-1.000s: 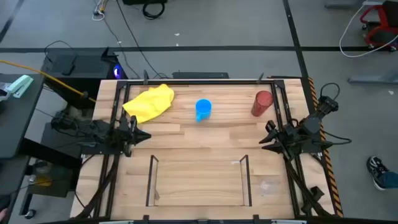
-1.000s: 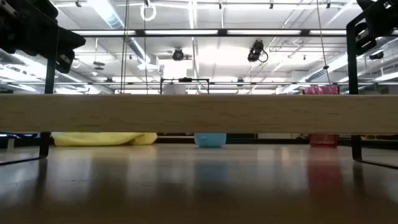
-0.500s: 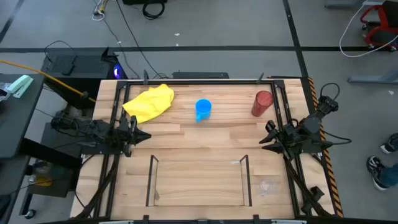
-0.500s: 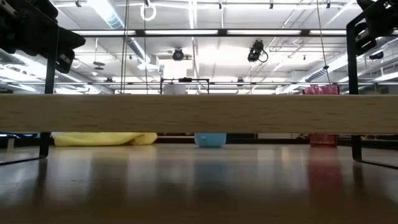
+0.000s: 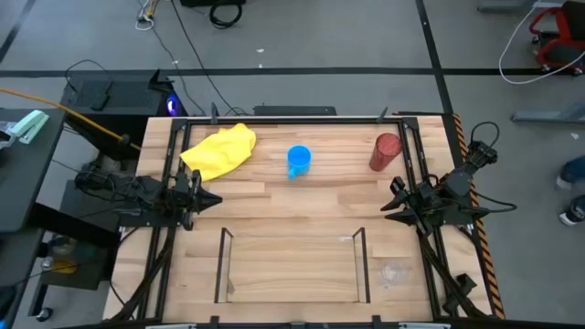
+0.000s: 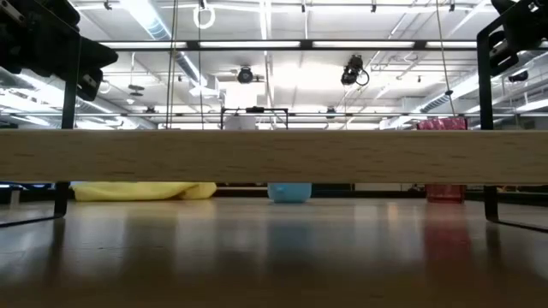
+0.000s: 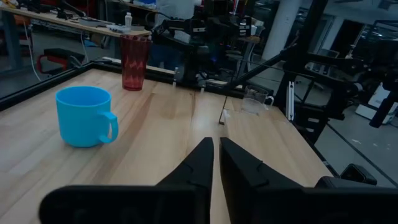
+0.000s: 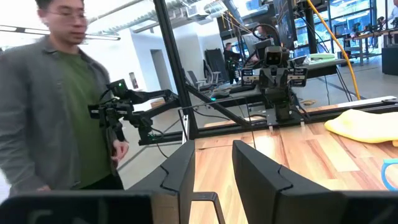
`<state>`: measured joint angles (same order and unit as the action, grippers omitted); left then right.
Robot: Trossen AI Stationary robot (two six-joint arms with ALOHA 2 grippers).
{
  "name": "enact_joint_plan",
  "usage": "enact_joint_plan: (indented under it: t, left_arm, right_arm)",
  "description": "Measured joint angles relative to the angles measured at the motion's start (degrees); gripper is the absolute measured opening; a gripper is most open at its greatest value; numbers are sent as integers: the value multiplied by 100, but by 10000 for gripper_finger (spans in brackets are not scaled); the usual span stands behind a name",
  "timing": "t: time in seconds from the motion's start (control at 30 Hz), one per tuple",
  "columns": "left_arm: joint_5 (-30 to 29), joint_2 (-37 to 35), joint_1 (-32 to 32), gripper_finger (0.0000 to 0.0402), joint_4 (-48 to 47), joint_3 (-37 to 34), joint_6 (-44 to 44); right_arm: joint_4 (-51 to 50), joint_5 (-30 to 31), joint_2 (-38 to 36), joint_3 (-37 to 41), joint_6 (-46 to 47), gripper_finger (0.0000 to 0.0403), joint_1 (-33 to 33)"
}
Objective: Stack small to large cups/mugs on shelf
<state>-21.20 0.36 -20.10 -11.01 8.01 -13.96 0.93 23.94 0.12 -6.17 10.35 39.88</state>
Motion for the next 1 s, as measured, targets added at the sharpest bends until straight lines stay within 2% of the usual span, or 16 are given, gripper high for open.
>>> enact_joint_plan:
  t: [0.23,0.5,0.6,0.8,1.0]
  left_arm:
    - [1,0,0,25,1,0,0]
    - [-3,2,0,34,176,0,-27]
    - [-14,2,0,36,557,0,-473]
    - [-227,2,0,31,1684,-2,-1972]
    - [-607,1,1,23,2462,-1,-1975]
  right_arm:
    - [0,-1,0,0,0,115,0]
    - [0,-2,0,-1,0,115,0]
    - [0,-1,0,-1,0,115,-1]
    - [0,-2,-2,0,0,115,-2]
    - [0,-2,-1,-1,0,115,-1]
